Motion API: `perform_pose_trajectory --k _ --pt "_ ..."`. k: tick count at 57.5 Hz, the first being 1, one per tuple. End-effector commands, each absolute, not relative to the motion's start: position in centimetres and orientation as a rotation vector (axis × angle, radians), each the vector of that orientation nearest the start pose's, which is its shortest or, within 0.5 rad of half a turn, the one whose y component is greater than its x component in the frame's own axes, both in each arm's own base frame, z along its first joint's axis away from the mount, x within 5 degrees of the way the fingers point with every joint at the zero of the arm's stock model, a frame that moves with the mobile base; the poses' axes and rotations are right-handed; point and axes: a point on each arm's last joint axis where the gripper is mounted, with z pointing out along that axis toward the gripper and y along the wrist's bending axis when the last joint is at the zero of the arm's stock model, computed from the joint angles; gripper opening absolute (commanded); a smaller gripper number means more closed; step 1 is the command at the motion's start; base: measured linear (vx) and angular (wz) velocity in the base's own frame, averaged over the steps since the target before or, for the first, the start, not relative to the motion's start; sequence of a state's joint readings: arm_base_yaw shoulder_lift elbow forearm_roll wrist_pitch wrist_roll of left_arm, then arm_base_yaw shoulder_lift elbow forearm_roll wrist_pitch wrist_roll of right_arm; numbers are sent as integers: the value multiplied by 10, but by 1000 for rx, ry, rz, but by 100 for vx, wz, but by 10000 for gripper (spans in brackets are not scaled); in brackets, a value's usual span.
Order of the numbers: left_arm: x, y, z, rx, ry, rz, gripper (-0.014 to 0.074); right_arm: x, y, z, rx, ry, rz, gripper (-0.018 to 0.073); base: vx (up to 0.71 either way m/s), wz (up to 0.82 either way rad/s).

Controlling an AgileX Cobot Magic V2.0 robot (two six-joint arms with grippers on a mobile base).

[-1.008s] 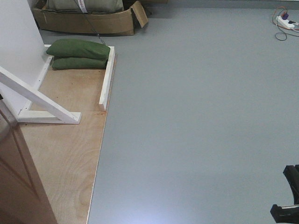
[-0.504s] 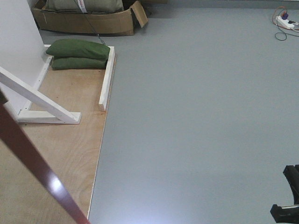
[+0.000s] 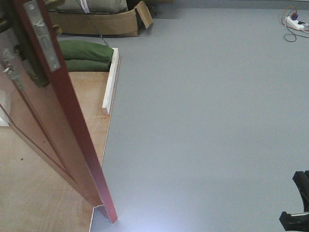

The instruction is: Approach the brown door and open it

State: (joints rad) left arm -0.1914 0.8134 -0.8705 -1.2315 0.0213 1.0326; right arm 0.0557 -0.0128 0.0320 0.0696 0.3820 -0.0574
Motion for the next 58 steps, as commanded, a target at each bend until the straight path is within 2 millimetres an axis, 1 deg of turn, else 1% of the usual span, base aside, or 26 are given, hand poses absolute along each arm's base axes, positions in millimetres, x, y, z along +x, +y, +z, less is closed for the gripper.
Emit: perform_pose_trajectory --k 1,12,17,26,33,46,47,49,58 --pt "170 -33 431 -28 1423 -333 -3 54 5 175 -67 1800 52 0 0 0" --pt "185 -35 423 -36 1466 -316 -3 54 5 175 -67 1800 52 0 0 0" --pt "191 -35 424 -41 1472 -307 -3 54 5 175 -67 1800 52 0 0 0" --pt "199 -38 442 -2 1439 -290 -3 54 5 175 -67 1800 52 0 0 0" --pt "204 -40 445 14 1438 -282 -3 54 5 175 -67 1800 52 0 0 0" --pt "205 -41 444 23 1447 -291 -3 54 5 175 -67 1803 52 0 0 0" --pt "204 -45 442 65 1468 -325 -3 54 5 175 -67 1803 52 0 0 0" --pt "204 -47 441 83 1477 -340 -3 54 5 175 -67 1803 52 0 0 0" --pt "204 -48 441 90 1479 -345 -3 54 5 175 -67 1803 52 0 0 0"
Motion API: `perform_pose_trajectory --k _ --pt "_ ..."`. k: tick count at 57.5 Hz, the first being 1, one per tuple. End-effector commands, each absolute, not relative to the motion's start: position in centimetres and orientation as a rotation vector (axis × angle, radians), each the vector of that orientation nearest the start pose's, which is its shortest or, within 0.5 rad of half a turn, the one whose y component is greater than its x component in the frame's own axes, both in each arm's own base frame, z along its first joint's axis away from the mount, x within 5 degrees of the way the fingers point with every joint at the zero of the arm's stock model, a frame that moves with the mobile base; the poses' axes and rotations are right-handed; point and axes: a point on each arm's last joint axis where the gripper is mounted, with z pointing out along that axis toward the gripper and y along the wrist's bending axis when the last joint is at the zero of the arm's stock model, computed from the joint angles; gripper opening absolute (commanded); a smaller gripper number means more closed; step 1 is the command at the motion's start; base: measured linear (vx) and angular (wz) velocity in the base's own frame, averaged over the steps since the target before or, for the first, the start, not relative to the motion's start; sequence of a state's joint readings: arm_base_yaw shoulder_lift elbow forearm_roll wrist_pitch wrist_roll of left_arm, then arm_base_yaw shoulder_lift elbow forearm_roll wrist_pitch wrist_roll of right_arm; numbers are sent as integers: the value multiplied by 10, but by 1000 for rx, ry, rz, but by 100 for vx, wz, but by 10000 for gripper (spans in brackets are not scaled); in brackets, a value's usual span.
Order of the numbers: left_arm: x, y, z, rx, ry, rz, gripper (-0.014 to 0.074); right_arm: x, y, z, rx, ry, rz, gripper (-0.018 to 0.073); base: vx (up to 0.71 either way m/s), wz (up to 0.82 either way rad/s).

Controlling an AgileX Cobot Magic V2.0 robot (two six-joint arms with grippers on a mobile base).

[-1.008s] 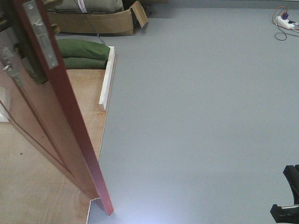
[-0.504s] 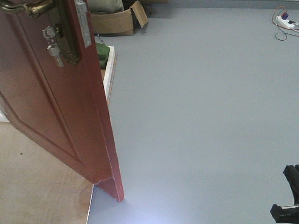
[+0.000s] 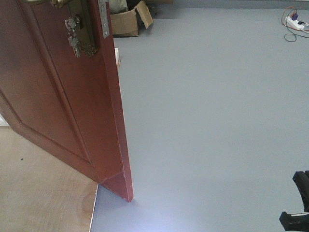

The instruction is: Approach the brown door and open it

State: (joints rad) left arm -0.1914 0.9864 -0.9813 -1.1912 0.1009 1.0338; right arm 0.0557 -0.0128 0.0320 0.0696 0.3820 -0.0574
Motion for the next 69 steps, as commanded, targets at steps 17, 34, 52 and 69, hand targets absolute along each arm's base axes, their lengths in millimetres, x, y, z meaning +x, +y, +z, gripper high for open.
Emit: perform_pose_trajectory --k 17,34,52,69 --pt "204 -46 441 76 1474 -334 -3 54 5 175 -67 1803 52 0 0 0" --pt "204 -46 441 76 1474 -334 -3 54 5 175 -67 1803 52 0 0 0" --pt "204 -46 441 76 1474 -334 -3 54 5 175 -67 1803 52 0 0 0" --pt "204 -46 441 76 1474 -334 -3 54 5 175 -67 1800 52 0 0 0"
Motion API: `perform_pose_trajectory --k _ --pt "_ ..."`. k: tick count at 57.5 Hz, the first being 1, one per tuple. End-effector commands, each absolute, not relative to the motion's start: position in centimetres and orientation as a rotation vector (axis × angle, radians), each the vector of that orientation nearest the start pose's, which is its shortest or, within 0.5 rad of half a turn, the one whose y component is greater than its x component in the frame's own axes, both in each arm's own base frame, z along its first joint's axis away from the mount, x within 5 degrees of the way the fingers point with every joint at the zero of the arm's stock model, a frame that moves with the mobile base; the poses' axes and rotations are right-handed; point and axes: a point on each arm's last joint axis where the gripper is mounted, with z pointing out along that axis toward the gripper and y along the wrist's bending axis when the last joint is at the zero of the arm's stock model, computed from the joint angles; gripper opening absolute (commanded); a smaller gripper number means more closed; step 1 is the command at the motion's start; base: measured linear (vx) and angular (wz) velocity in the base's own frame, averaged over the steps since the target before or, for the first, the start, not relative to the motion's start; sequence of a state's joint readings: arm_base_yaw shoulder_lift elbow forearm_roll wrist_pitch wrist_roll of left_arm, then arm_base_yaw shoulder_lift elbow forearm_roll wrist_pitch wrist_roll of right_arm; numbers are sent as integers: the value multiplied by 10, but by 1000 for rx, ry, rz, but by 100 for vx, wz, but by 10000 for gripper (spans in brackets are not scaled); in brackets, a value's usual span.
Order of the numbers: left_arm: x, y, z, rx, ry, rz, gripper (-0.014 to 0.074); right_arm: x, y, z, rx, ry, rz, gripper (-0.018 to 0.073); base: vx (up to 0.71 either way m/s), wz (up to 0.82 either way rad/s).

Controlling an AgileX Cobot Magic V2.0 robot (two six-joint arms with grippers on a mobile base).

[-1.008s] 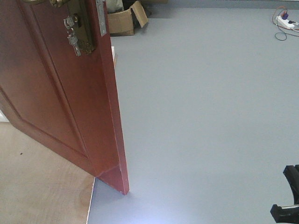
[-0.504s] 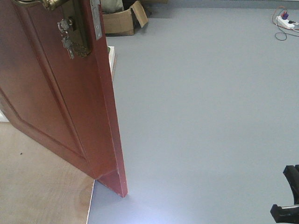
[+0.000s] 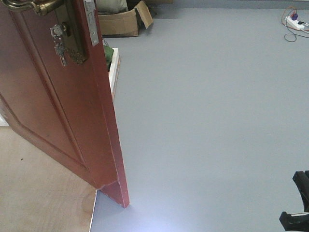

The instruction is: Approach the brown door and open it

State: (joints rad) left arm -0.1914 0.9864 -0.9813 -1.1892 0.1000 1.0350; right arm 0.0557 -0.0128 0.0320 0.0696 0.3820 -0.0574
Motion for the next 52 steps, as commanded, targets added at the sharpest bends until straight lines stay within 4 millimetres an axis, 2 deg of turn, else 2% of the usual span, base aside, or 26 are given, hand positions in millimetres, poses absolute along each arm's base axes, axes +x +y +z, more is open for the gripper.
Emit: perform_pose_trajectory --k 1,52 --pt "204 -46 441 76 1474 -334 -3 54 5 175 -67 1800 52 0 0 0" --pt "204 -46 441 76 1474 -334 -3 54 5 175 -67 1800 52 0 7 0"
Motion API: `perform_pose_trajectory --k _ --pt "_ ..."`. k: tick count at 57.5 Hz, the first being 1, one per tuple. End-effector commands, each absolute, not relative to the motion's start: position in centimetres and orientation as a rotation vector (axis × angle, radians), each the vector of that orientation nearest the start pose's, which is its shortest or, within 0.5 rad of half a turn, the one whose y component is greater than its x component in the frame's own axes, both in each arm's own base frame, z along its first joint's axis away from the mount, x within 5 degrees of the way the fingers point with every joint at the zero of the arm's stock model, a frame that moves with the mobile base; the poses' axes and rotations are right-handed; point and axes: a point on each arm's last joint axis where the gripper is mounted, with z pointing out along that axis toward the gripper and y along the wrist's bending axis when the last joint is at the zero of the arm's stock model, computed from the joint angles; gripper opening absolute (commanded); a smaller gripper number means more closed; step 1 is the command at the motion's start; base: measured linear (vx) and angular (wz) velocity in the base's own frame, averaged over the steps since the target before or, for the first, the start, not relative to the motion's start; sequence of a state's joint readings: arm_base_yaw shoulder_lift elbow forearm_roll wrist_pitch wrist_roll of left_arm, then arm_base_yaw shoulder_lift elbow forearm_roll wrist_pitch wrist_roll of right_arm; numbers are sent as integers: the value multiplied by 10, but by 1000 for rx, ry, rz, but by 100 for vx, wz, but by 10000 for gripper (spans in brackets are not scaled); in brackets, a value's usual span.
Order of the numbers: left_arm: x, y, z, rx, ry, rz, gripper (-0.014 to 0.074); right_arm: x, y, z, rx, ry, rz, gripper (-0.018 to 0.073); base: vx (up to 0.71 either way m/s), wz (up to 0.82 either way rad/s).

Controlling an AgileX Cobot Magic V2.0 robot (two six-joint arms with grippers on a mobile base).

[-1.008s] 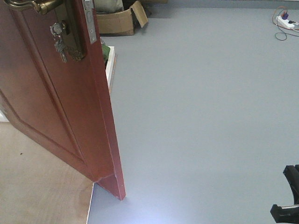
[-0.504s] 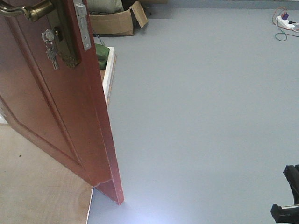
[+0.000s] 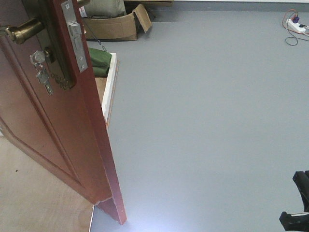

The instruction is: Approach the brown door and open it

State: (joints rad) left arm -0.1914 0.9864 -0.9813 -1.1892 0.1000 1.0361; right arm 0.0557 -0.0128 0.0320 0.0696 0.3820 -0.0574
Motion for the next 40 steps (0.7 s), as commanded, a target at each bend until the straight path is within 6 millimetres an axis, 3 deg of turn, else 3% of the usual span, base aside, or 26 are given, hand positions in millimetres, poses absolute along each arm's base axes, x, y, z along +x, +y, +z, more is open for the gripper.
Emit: perform_pose_trajectory --k 1,40 --pt "204 -46 441 76 1474 -334 -3 54 5 175 -67 1800 52 0 11 -3" --pt "204 -46 441 76 1474 -334 -3 54 5 175 -67 1803 52 0 9 -2"
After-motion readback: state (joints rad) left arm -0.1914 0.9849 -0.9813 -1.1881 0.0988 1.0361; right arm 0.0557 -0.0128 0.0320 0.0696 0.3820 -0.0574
